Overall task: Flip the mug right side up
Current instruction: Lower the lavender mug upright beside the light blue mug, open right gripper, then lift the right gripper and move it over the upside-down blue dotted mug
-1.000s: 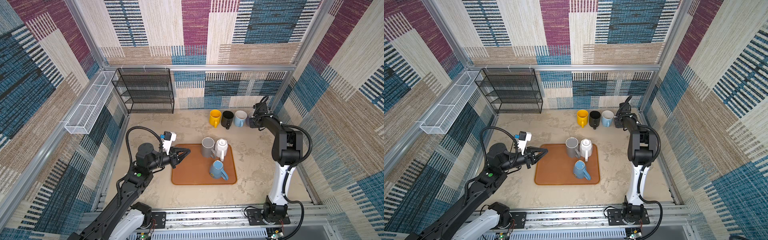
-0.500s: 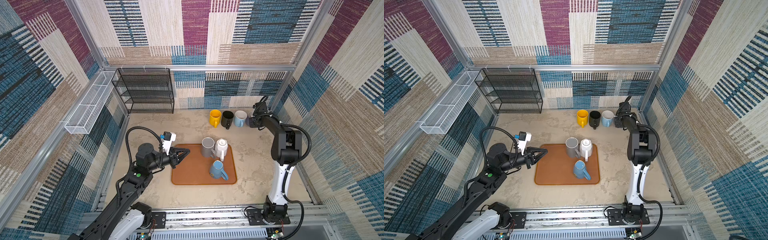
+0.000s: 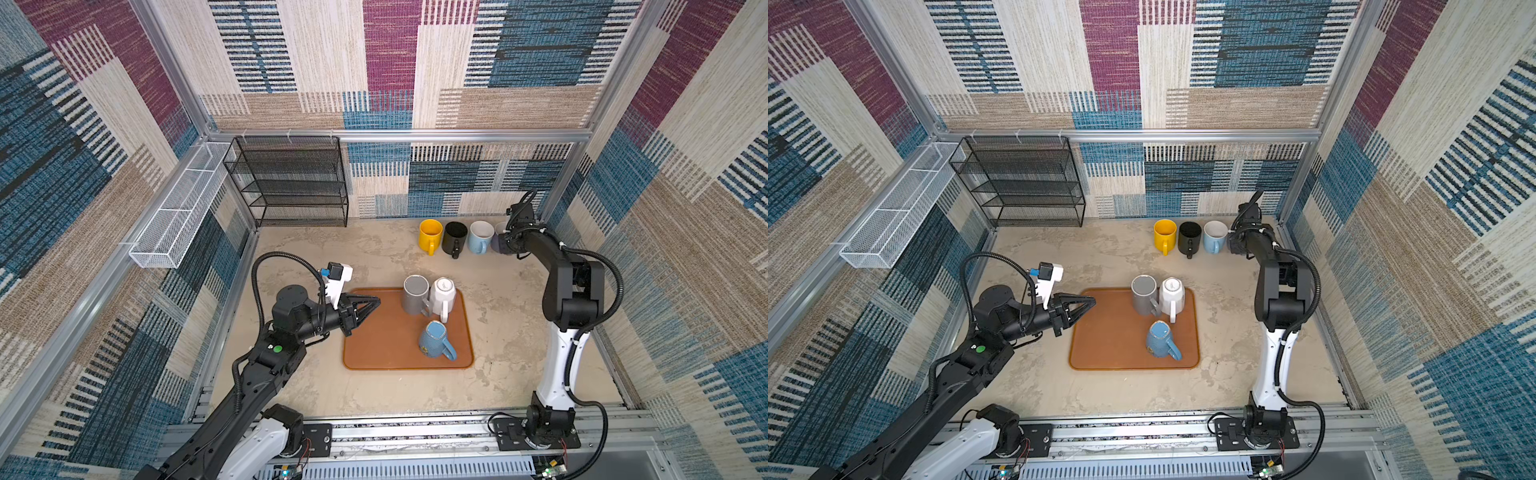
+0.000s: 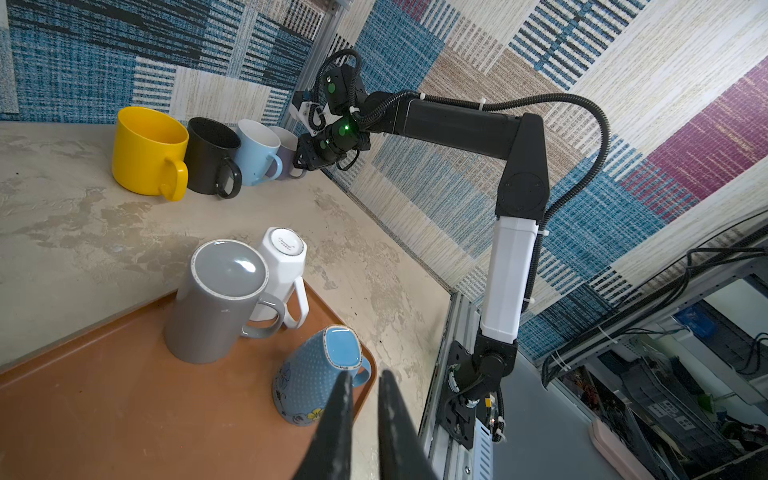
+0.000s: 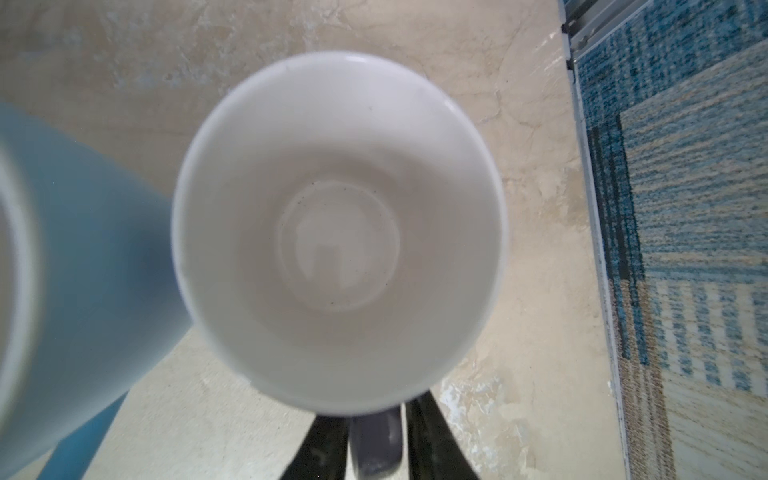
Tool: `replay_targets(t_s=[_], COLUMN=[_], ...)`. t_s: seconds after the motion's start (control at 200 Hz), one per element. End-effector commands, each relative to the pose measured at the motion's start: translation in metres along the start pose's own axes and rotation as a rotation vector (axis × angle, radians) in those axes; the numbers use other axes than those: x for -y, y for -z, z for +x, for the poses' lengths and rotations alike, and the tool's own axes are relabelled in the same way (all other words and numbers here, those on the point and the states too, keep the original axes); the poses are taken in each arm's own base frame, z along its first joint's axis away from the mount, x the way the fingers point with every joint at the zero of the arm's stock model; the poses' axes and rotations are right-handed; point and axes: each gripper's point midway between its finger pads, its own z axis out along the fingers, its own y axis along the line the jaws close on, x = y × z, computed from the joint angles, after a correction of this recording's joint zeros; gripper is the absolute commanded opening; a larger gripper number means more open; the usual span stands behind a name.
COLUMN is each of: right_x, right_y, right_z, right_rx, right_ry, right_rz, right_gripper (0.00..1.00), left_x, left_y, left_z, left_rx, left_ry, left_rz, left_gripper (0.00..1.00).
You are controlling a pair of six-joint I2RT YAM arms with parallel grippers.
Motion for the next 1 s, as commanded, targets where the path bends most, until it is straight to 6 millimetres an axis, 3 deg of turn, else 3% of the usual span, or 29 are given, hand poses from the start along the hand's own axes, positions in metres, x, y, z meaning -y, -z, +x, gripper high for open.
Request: replay_targets(t_s=[0.0, 0.155, 0.265, 0.506, 0.646, 0.857, 0.997], right_x=[0.003, 0.005, 0.004, -0.003, -0.023, -0.074, -0.097], right_y=[0.009, 0.018, 0.037, 0.096, 0.131, 0.158, 0.176], right_z=[-0.015, -0.019, -0.028, -0.047, -0.046, -0.002, 0.036], right_rx=[0.052, 0.07, 0.108, 0.214, 0.266, 0.233, 0.204], right_ry=[-0.025, -0.041, -0.058, -0.092, -0.083, -0.046, -0.037], right_rz=[0.005, 0.004, -0.024, -0.121, -0.187, -0.269, -0.338], right_gripper=[0.29, 0.32, 0.31, 0.31, 0.3, 0.3, 0.29], left_x=[0.005, 0.006, 0.005, 0.001, -0.002, -0.008, -0.011], left_y=[0.0, 0.001, 0.0, -0.003, -0.005, -0.008, -0.008], left_z=[-0.005, -0.006, -0.006, -0.008, -0.006, 0.002, 0.007], left_rx=[0.009, 0.007, 0.001, -0.008, -0.02, -0.05, -0.064], left_ry=[-0.018, -0.02, -0.013, 0.01, 0.02, 0.052, 0.063], left_rz=[0.016, 0.014, 0.009, -0.002, -0.005, -0.012, -0.027], left_gripper=[0.15, 0.17, 0.18, 0.18, 0.19, 0.2, 0.2])
